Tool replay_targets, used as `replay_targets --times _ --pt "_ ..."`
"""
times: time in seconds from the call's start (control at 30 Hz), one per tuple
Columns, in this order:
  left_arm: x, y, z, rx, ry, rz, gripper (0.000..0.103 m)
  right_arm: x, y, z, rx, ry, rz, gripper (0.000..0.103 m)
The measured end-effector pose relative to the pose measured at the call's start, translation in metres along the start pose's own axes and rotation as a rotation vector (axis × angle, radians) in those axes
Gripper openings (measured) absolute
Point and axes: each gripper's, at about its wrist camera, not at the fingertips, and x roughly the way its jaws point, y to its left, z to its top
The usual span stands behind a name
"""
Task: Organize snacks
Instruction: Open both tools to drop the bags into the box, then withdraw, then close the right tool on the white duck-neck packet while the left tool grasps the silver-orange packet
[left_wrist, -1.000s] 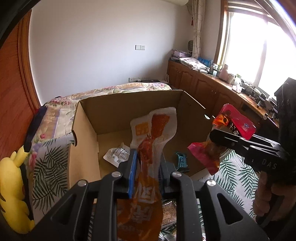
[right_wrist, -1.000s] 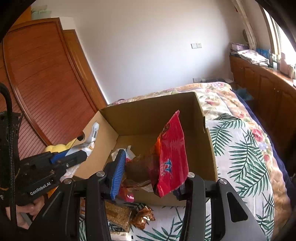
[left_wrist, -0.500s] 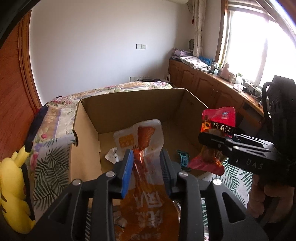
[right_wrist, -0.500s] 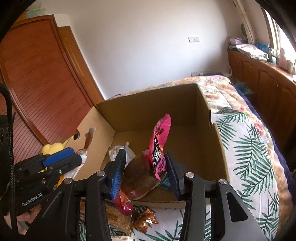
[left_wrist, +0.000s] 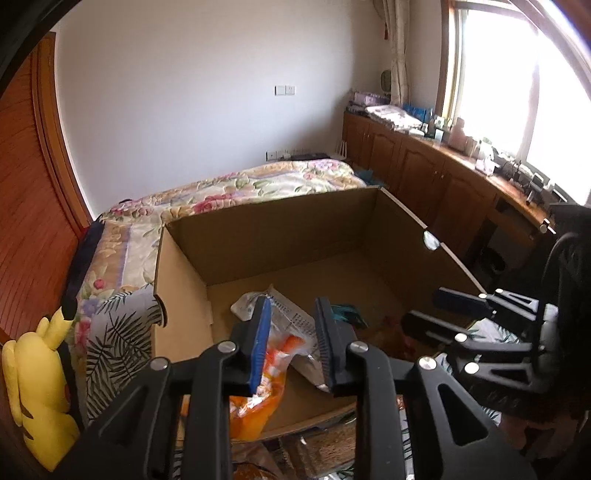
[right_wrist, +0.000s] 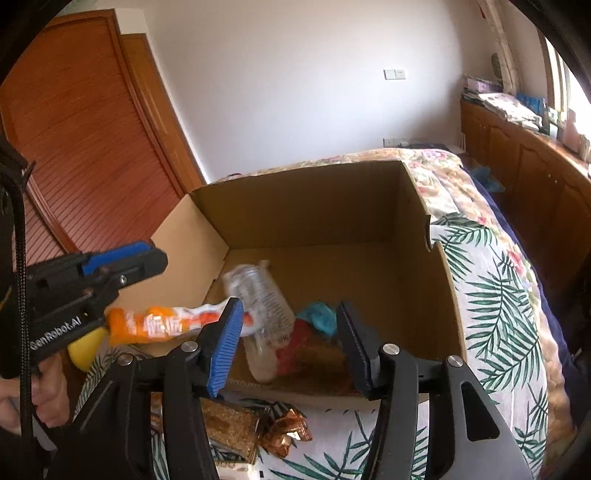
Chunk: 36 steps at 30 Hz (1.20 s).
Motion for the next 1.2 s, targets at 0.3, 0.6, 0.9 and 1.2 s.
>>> replay_targets --times 0.3,0.6,0.9,1.2 --pt "-0.028 -0.006 -0.025 0.021 -0.055 -0.052 0.034 -0.029 0.011 -0.023 -0.059 -0.045 0.03 0.053" --pt "-0.065 -0.005 -0.072 0.056 -0.081 -0.08 0.039 -0.064 0.022 -0.073 -0.119 -0.075 0.067 0.053" --pt "-0.07 0.009 -0.127 0.036 -0.041 -0.096 0.044 -0.056 0.029 -0.132 -0.183 -0.001 0.052 0.053" --pt "-0.038 0.026 -0.167 -0.026 0.055 -0.095 0.046 -0.028 0.031 -0.166 -0.204 0.081 0.052 0.067"
